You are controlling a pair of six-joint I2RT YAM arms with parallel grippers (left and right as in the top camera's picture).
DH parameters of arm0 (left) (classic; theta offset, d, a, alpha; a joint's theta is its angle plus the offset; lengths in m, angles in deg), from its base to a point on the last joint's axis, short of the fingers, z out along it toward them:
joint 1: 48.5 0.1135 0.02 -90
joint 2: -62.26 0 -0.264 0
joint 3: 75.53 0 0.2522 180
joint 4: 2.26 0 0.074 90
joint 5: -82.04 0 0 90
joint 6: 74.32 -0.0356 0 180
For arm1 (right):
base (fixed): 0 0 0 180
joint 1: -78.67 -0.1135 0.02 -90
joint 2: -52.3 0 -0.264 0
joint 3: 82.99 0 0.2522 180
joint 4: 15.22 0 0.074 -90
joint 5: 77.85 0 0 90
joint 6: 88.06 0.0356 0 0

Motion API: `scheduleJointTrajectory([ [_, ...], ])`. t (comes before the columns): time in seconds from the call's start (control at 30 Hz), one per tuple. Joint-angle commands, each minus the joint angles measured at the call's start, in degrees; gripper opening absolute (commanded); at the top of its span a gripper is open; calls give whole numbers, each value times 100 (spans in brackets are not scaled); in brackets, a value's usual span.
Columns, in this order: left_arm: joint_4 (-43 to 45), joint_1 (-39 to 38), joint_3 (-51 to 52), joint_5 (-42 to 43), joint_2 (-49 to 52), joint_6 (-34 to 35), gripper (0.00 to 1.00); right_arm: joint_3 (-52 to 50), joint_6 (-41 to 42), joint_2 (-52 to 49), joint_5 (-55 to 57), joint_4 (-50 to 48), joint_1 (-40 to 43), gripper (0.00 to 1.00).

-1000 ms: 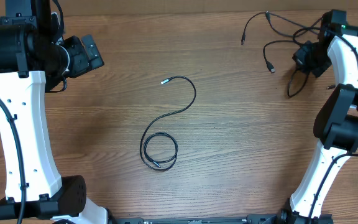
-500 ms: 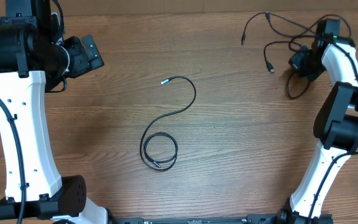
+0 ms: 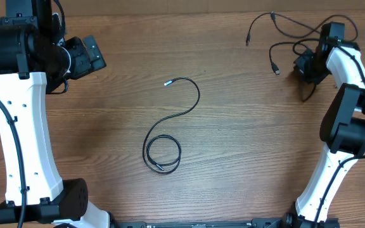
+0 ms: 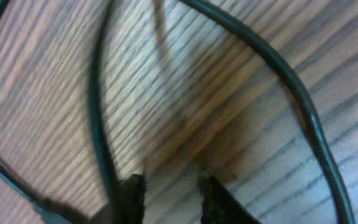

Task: Untangle cables

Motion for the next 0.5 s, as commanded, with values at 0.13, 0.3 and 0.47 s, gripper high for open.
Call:
scheduleJointTrajectory([
  [0.13, 4, -39, -37, -2, 9, -107, 100, 1497, -11, -31, 66, 688, 181, 76],
  [0.3, 4, -39, -37, -4, 9, -107, 100, 2393, -22, -31, 68, 1182, 195, 86],
  [0.47, 4, -39, -37, -7, 9, -109, 99, 2712, -20, -31, 68, 1368, 195, 55],
])
